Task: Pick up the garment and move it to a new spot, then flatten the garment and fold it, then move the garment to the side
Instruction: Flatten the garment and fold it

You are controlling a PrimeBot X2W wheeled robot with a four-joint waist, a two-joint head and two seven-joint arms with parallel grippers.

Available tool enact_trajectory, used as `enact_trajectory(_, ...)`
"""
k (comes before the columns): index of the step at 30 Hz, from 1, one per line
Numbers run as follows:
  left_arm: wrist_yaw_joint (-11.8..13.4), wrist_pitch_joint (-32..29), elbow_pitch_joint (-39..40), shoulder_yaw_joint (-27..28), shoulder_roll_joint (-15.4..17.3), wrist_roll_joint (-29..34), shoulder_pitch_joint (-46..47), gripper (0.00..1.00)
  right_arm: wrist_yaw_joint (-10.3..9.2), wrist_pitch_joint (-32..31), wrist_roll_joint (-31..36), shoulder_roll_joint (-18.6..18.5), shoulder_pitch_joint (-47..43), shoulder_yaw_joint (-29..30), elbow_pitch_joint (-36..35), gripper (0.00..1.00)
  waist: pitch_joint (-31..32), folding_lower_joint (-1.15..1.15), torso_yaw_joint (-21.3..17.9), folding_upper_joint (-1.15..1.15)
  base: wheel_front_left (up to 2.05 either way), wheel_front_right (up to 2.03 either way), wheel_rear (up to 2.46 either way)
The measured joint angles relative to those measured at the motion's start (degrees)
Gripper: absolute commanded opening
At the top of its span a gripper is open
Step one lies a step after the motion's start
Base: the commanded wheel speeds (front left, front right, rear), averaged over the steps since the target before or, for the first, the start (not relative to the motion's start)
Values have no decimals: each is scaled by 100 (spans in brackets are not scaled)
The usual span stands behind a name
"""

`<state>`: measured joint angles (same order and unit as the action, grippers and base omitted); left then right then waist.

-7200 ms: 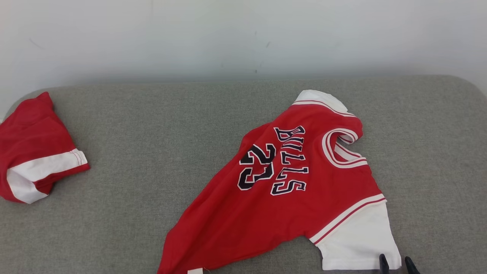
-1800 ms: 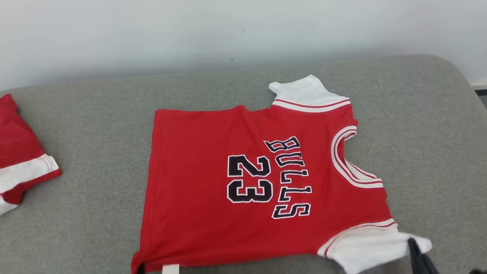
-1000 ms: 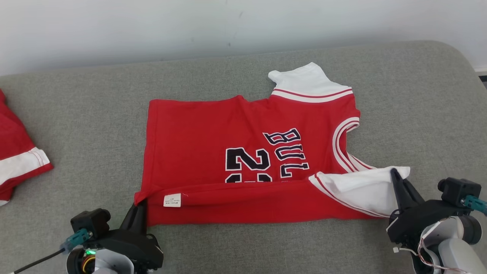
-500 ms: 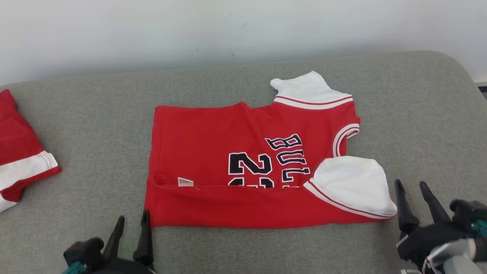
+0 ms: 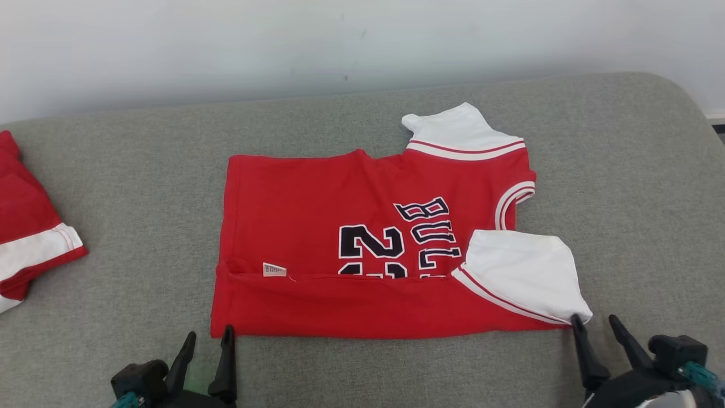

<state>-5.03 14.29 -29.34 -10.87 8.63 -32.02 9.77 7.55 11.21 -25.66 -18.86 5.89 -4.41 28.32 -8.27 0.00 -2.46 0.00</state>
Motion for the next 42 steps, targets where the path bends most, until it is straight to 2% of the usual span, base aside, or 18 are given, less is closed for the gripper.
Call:
enact_trajectory(7,-46,11,-556,-73,-75,3,366,100,0,-71,-3,102,392,-250,463,100,-90,0,-56,0,0,0,0)
enact_trajectory(8,-54,22,-654,-90,-97,-11,425,100,1,-114,-8,123,458,-302,567,89,-100,0,-62,0,0,0,0)
enact_trajectory(9,-59,23,-730,-113,-115,-20,476,45,1,-103,-25,153,505,-343,644,44,-109,0,-67,0,0,0,0)
enact_trajectory(10,-65,23,-806,-132,-132,-24,511,25,1,-80,-35,166,564,-370,712,15,-115,0,-69,0,0,0,0)
enact_trajectory(11,-94,24,-886,-138,-146,-35,549,0,1,-53,-52,165,612,-392,781,0,-117,0,-71,0,0,0,0)
enact_trajectory(18,-160,70,-1167,-148,-204,-156,627,0,1,193,-376,196,631,-387,923,0,-22,0,-34,0,0,0,0)
enact_trajectory(27,-204,75,-334,232,-308,-219,-378,0,1,292,-732,170,-407,-65,-159,0,237,-1,-13,0,0,0,0)
enact_trajectory(31,-180,75,1,275,-377,-157,-748,0,1,114,-753,194,-863,170,-655,0,312,-1,-16,0,0,0,0)
enact_trajectory(36,-98,75,248,344,-424,-136,-1081,0,1,-237,-675,403,-1375,539,-1192,0,364,-1,-2,0,0,0,0)
enact_trajectory(42,-27,76,230,326,-419,-13,-1218,0,1,-572,-409,704,-1703,816,-1425,0,395,-1,57,0,0,0,0)
